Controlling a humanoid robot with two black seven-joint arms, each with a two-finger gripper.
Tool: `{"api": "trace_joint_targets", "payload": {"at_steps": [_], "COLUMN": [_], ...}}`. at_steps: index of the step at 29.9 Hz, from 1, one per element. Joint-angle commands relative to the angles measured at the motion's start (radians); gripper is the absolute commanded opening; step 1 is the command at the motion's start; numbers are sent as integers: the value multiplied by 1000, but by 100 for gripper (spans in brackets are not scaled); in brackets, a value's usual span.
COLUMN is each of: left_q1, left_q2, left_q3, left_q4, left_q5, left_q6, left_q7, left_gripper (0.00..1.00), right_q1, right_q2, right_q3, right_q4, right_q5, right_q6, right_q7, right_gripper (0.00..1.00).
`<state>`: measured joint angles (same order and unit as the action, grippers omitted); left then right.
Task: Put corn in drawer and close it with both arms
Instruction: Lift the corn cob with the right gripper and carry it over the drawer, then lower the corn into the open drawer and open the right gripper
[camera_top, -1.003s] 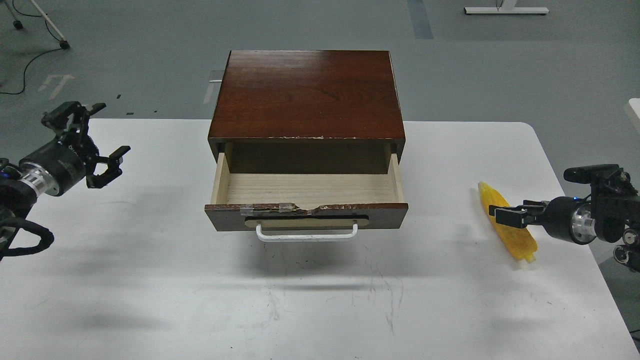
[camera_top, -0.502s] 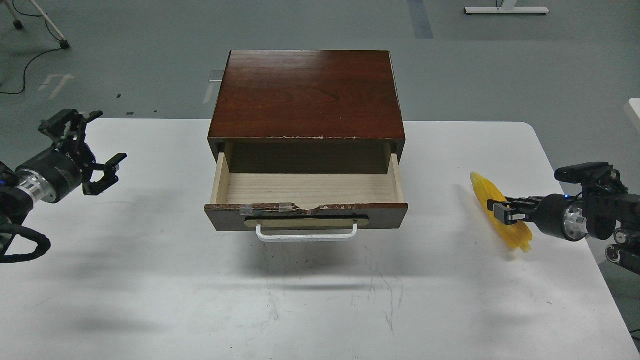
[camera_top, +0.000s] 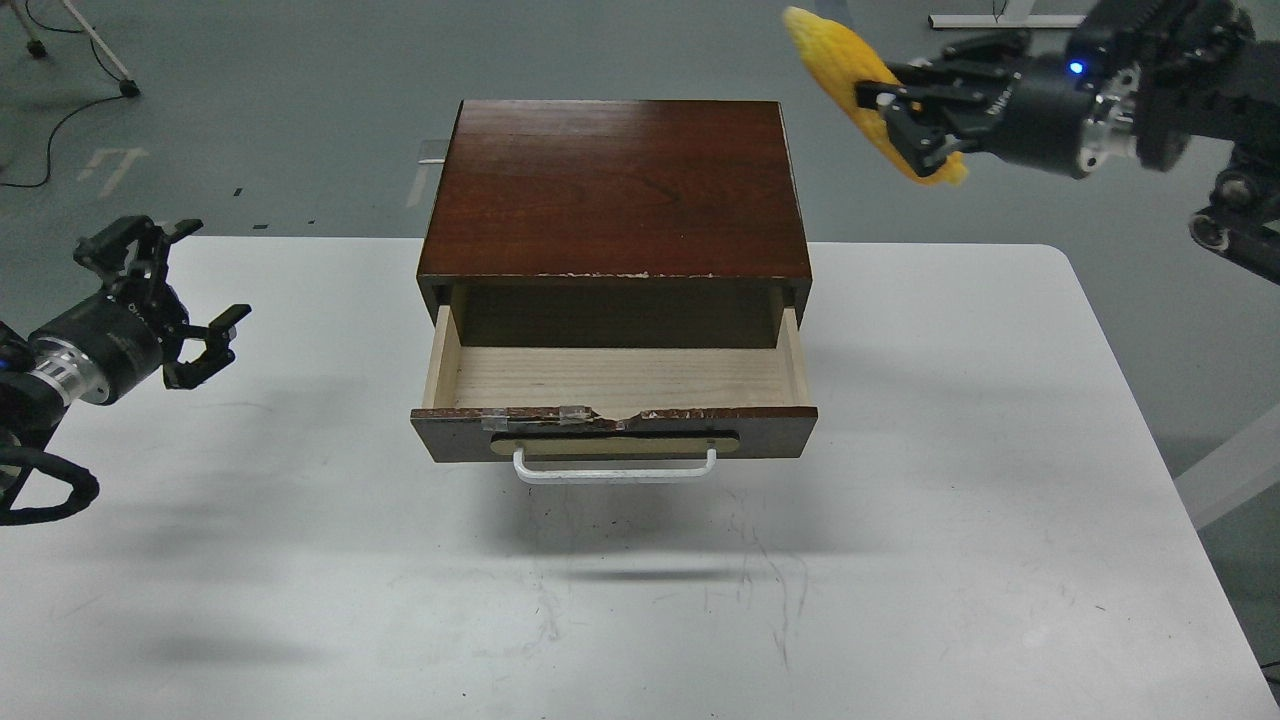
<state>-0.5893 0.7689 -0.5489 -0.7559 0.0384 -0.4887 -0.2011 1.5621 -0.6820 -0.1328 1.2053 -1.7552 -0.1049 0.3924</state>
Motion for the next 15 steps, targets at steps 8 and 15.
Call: {"api": "trace_joint_targets", "payload": {"at_steps": [8, 15], "left_q1": [2, 14], "left_q2": [20, 42], "left_q3": [0, 1], "left_q4": [0, 0], "left_q5": [-2, -2], "left_q6": [0, 0], "left_q7": [-1, -1], "left_gripper": [98, 98], "right_q1": [128, 115], "right_q2": [387, 446], "right_q3": [-197, -214], "right_q4": [19, -18], "right_q5": [-41, -21], "right_q6": [-2, -2], "right_q7": [68, 69], "right_gripper": [13, 96]}}
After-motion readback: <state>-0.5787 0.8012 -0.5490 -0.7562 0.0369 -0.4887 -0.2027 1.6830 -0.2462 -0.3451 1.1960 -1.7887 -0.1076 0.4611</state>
